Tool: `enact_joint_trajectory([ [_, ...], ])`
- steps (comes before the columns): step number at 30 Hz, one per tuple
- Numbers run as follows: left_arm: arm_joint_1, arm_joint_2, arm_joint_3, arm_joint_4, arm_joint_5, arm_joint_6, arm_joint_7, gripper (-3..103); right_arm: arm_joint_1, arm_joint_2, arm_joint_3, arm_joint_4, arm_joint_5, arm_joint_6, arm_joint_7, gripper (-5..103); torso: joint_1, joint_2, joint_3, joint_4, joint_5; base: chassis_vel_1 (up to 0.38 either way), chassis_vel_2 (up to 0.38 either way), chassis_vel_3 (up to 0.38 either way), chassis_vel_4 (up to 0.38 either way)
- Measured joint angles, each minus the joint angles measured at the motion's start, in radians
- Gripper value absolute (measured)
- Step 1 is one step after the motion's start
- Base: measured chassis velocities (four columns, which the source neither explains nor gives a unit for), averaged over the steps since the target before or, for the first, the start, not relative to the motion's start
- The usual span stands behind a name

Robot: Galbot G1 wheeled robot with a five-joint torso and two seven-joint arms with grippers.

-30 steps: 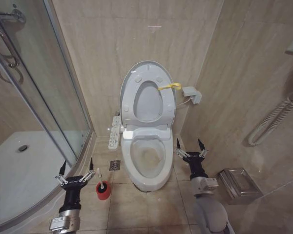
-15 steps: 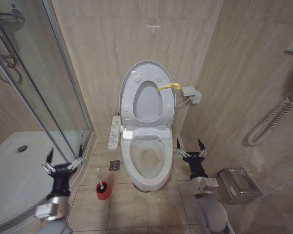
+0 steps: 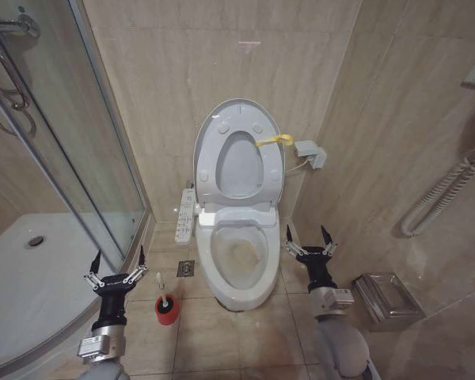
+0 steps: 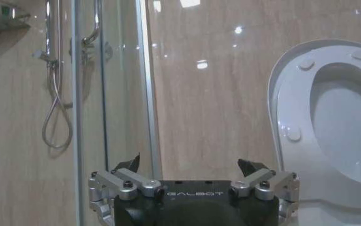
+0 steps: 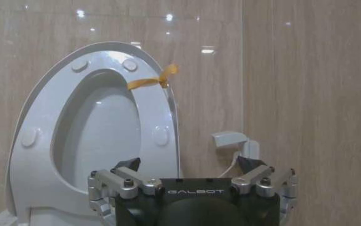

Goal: Open the toilet lid, clean the toilet bowl with a toilet brush, close the toilet lid, and flush.

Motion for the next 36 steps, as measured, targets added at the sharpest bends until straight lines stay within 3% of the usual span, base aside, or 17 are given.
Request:
enact_joint_trajectory([
  [14, -0.042, -0.003, 0.01, 0.048, 0.016, -0.012, 0.004, 100, 0.0, 0.0, 0.0, 0.0, 0.0, 0.0, 0.0, 100, 0.001, 0.0, 0.0, 0.0001, 0.0001, -0.076, 0.073, 0.074, -0.077],
  [18, -0.058, -0.005, 0.032, 0.118, 0.036, -0.053, -0.005, 100, 0.0, 0.0, 0.0, 0.0, 0.0, 0.0, 0.0, 100, 0.001, 0.0, 0.0, 0.0002, 0.0001, -0.065, 0.091, 0.063, -0.051],
  [21, -0.065, 0.0, 0.07, 0.239, 0.062, -0.109, -0.051, 100, 0.0, 0.0, 0.0, 0.0, 0.0, 0.0, 0.0, 100, 0.0, 0.0, 0.0, -0.0001, -0.0001, 0.014, 0.004, -0.02, 0.006],
  [27, -0.082, -0.002, 0.125, 0.393, 0.042, -0.148, -0.074, 100, 0.0, 0.0, 0.0, 0.0, 0.0, 0.0, 0.0, 100, 0.0, 0.0, 0.0, 0.0001, -0.0001, 0.01, -0.017, -0.013, 0.011],
  [36, -0.135, -0.014, 0.137, 0.582, 0.057, -0.201, -0.077, 95, 0.0, 0.0, 0.0, 0.0, 0.0, 0.0, 0.0, 100, 0.0, 0.0, 0.0, 0.0, -0.0001, 0.0, 0.0, 0.0, 0.0],
])
